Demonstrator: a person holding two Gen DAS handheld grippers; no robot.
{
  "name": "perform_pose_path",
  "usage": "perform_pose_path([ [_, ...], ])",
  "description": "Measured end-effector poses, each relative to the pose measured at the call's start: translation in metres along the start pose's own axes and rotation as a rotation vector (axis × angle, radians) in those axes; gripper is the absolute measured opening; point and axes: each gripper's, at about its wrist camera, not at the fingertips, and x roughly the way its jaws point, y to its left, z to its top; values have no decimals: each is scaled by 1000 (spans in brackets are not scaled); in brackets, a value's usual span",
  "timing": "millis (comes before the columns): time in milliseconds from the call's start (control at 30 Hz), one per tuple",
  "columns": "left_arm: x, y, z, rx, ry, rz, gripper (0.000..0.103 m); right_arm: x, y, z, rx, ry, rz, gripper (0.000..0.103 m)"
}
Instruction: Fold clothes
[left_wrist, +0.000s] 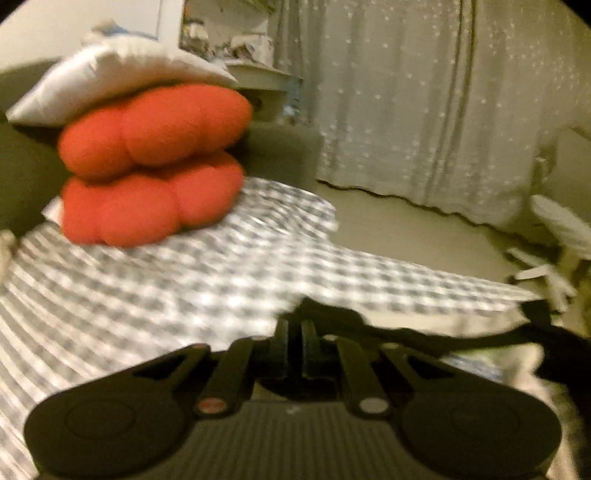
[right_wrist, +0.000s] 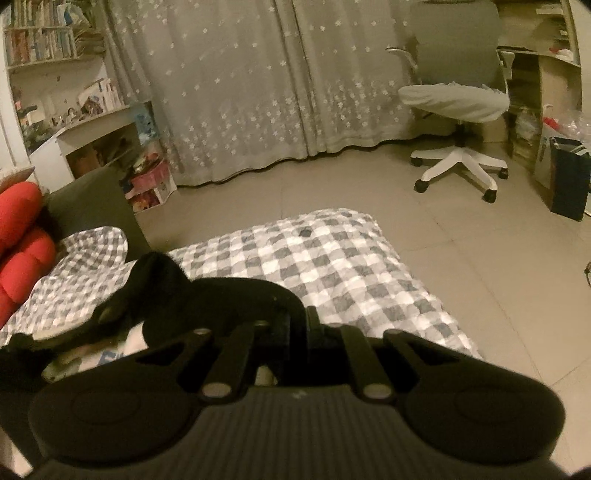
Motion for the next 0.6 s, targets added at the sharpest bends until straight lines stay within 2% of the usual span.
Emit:
perform_pose_path([
  [267, 27, 39, 32, 81, -31, 163, 4, 10, -1, 13, -28, -44, -44, 8],
  [300, 30, 42, 35, 96, -41, 194, 0, 11, -1, 13, -32, -47, -50, 8],
  [433, 46, 53, 43, 191, -108, 344, 0, 18, -5, 16, -35, -48, -67, 8],
  [500, 53, 62, 46, 198, -107, 360, 0, 21, -7, 17, -33, -48, -76, 8],
  [600, 59, 75, 47, 141, -64, 297, 0, 26, -12, 19, -34, -48, -96, 8],
])
